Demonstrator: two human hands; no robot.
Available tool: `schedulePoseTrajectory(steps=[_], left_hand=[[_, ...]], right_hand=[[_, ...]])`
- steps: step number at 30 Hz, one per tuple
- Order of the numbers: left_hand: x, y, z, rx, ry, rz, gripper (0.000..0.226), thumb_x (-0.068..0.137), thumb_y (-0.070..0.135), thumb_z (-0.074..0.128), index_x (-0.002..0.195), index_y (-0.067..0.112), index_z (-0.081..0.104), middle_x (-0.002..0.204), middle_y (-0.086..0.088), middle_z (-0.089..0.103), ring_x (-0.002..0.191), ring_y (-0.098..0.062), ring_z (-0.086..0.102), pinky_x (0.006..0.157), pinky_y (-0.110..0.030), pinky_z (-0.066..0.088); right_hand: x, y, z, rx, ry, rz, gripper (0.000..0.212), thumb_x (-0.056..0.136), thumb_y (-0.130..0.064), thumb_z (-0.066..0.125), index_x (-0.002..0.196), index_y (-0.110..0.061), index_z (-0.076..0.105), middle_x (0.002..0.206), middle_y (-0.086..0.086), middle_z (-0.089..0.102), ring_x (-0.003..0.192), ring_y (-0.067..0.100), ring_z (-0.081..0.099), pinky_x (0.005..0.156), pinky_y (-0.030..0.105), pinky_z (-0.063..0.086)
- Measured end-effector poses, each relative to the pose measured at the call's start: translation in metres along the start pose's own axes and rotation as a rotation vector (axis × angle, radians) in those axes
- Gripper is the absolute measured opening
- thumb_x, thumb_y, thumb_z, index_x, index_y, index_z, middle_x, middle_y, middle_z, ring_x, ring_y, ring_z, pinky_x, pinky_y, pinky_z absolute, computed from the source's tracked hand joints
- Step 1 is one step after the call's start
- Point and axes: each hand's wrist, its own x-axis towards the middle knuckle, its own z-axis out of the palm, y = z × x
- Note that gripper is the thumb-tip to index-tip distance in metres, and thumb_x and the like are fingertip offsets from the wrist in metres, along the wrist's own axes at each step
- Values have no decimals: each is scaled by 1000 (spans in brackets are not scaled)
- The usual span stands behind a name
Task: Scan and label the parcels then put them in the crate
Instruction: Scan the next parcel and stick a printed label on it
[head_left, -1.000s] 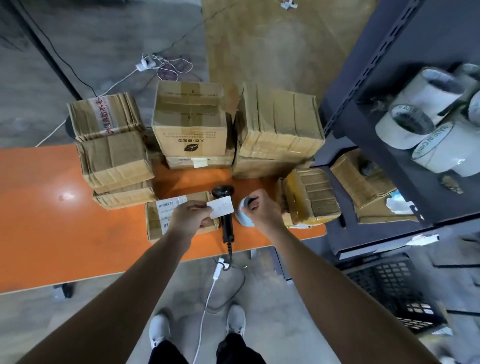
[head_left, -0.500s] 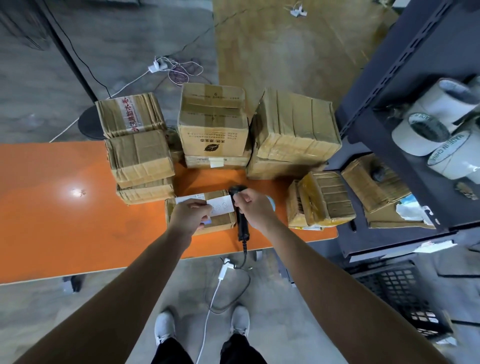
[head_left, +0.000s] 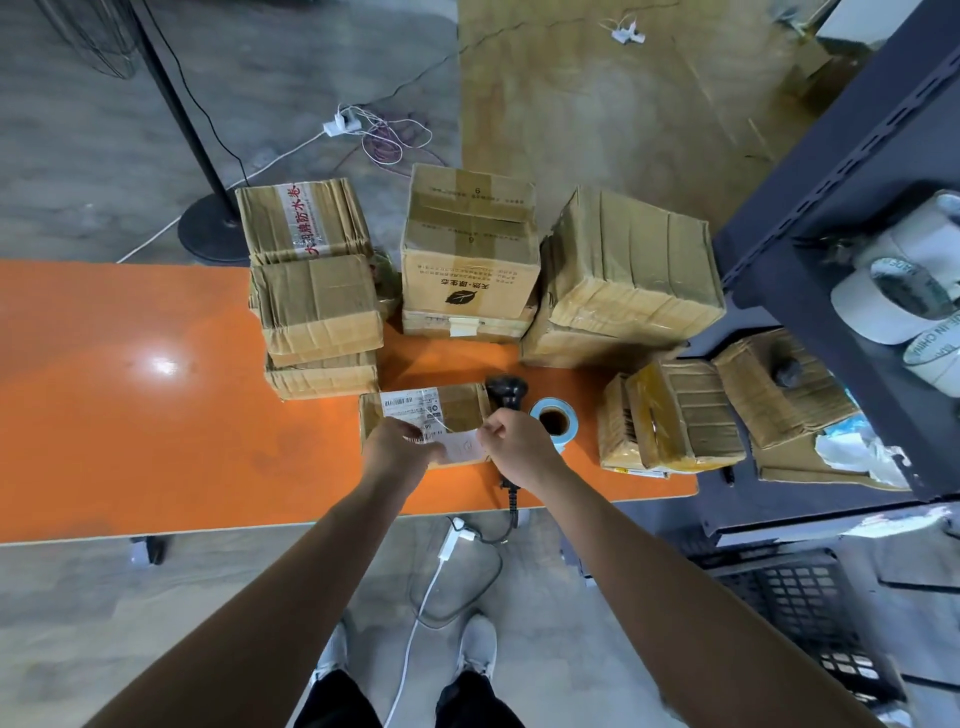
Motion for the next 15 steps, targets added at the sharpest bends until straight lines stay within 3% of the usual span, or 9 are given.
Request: schedulePoseTrajectory(steps=[3,7,12,15], left_hand=[[-1,1,6,42,37,36,35,64,10,80,93,11,60,92,-7,67,80,-27,64,63,-32,52],[-1,4,12,162,69,55,33,72,17,76,99,13,57,91,0,61,79,-20,56,52,-25,36],[1,8,19,227,103,67,24,80,19,69,98,16,52,86,1,58,77,-19,55,48,-24,33],[8,12,22,246,121,105,20,82,21,66,96,17,51,85,0,62,78,-18,59,52,-26,41]], right_hand=[[0,2,0,-16,34,20,18,99,-25,53,102,-11,64,98,4,67,90,18,63,75,33,53],[2,3,1,-53,81,12,18,98,-25,53,98,-12,65,94,3,68,87,18,63,77,37,55],[6,2,3,-112,142,23,18,99,-26,51,92,-14,64,87,1,64,83,19,62,72,39,54],[11,0,4,-120,180,14,18,100,-26,50,89,-16,60,83,0,62,80,17,60,66,36,52]])
